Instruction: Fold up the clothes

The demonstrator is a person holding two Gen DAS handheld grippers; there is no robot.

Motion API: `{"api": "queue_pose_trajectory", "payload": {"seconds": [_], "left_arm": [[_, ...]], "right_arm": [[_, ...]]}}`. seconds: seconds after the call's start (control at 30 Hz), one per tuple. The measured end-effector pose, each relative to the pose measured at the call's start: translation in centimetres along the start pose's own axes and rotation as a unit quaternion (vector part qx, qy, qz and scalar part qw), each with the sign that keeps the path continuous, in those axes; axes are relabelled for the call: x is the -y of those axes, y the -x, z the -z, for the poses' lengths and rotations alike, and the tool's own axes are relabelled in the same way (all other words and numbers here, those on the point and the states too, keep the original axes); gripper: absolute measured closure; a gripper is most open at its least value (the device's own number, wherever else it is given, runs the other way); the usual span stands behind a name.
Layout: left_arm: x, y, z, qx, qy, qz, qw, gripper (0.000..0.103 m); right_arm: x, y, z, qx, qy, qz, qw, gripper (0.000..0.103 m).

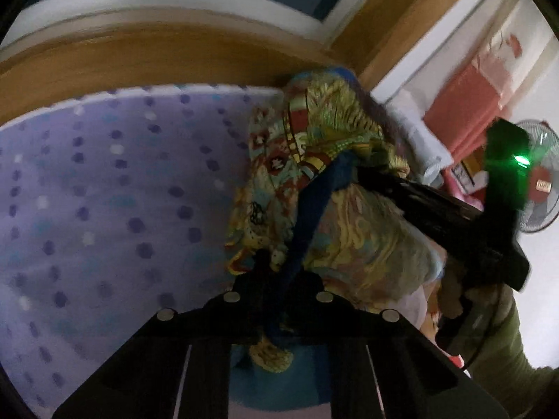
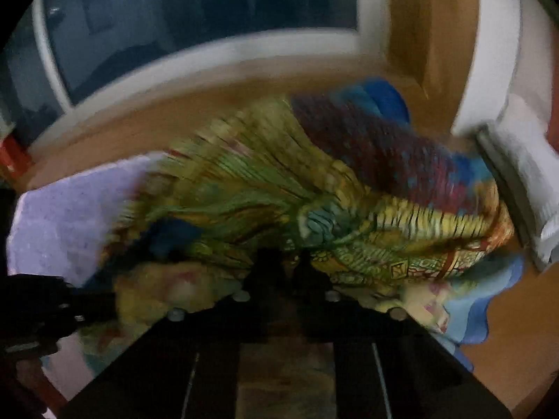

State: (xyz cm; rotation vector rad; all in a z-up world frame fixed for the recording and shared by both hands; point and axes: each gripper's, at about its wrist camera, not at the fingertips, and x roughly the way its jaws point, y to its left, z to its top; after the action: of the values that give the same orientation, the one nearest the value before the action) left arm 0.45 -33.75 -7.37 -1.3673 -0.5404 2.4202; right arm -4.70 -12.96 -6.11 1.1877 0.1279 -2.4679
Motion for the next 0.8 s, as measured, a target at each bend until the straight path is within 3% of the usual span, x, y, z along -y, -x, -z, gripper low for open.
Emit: {"api": "queue_pose_trajectory", "payload": {"seconds": [0.17,0.27,0.43,0.57,0.63,0.67,0.77,0.8], "left_arm": [[-0.8,4.9,0.2,0.045,-0.005,-0.015,0.9989,0.100],[-2.1,8.0,1.0,0.071,-0.003,-0.036,0.9968,0.100],[-5.0,10.8,3.2,0.089,0.025,-0.074,0.9930,0.100],[-7.6,12.0,5.0,0.089,0.049,-0.094,0.9904,0.100],[-8.3,12.5,5.7,0.086,0.054,-0.088,0.9909,0.100],[-8.3,12.6,5.7,0.085,0.052,-0.080,0.9918,0.097],[-7.2,12.2,5.3,0.078,0.026,-0.058,0.9949,0.076],[-6.5,11.9,4.9,0.076,0.010,-0.053,0.9957,0.074]], "right_arm": [[-6.0,5.7,-1.5,0.074,0.056,-0.077,0.993,0.097],[-10.0,6.5,-2.1,0.076,0.078,-0.141,0.984,0.098],[-19.1,5.5,-0.8,0.053,0.148,-0.207,0.966,0.098],[-23.1,4.5,1.4,0.014,0.172,-0.234,0.957,0.098],[-23.6,4.2,2.1,0.009,0.174,-0.222,0.959,0.097],[-23.9,4.0,2.4,0.006,0.174,-0.216,0.961,0.097],[-21.9,4.6,2.4,0.005,0.138,-0.194,0.971,0.094],[-20.8,4.8,2.1,0.003,0.122,-0.189,0.974,0.089]]}}
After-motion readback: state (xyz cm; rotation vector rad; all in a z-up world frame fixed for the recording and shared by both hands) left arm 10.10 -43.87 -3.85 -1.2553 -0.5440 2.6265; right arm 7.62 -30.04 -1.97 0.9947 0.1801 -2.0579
